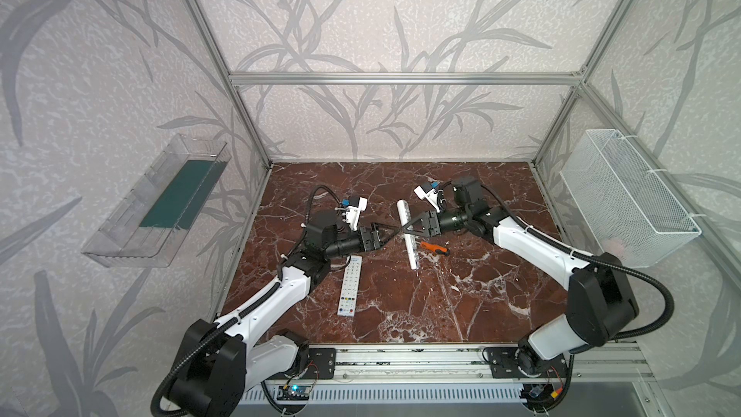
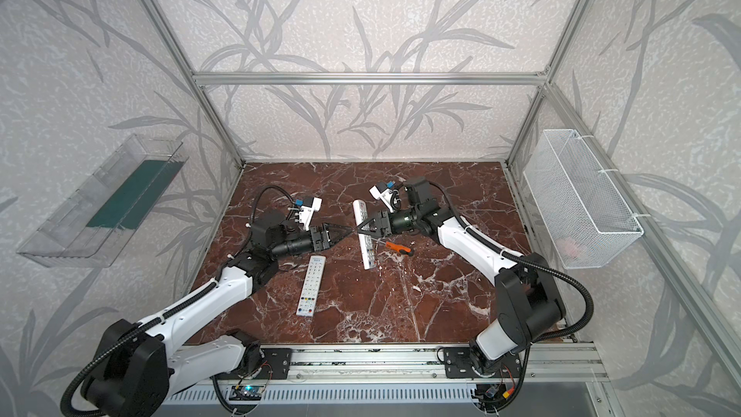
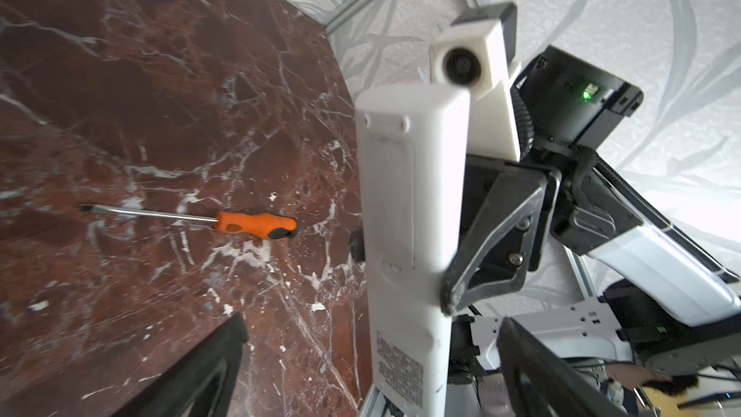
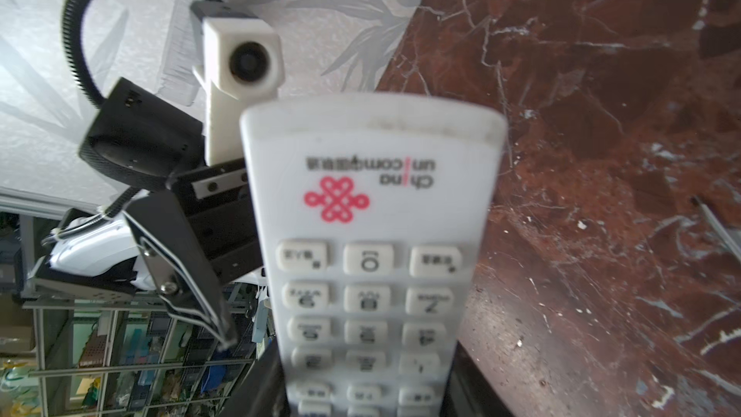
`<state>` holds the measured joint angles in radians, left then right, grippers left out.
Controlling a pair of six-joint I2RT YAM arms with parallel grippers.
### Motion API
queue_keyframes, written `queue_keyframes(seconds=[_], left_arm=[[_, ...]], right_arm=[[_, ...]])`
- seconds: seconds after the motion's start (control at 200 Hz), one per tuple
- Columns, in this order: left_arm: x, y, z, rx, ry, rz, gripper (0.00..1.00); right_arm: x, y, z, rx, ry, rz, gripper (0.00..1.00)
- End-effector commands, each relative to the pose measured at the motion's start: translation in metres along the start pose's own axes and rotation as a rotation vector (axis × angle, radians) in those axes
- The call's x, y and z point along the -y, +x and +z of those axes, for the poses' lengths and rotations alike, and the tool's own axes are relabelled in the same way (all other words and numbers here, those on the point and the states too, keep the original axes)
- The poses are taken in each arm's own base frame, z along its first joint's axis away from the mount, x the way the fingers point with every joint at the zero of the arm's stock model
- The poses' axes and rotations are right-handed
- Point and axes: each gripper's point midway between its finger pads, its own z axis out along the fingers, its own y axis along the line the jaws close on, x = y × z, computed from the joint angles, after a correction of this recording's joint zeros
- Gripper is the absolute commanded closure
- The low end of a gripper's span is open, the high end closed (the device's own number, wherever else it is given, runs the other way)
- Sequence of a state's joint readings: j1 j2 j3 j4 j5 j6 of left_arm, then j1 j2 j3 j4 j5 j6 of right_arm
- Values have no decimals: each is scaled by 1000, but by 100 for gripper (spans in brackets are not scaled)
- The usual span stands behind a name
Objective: Unload the batteries from the remote control
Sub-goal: 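Lift the remote with the right gripper while the left gripper grasps its end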
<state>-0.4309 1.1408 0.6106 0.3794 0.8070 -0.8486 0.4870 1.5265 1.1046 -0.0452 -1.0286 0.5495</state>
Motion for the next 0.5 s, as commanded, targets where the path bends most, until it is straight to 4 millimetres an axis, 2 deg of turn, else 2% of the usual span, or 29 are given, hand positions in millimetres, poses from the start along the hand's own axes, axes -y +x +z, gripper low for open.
queue_keyframes(seconds=[0.0,0.19,0.4,0.495], left_arm=[[37,-3,2,18,137,84,1],[62,1,8,21,184,134,1],[66,3,24,28,208,127,1],[71,5,32,13,230,115,6]], right_arm=[[-48,-21,-19,70,-139,-74,64],[-66,-30,-27,118,-177,-81,64],[-75,-28,-33,140,-191,-94,64],[-76,-25,-35,143,-188,-96,64]])
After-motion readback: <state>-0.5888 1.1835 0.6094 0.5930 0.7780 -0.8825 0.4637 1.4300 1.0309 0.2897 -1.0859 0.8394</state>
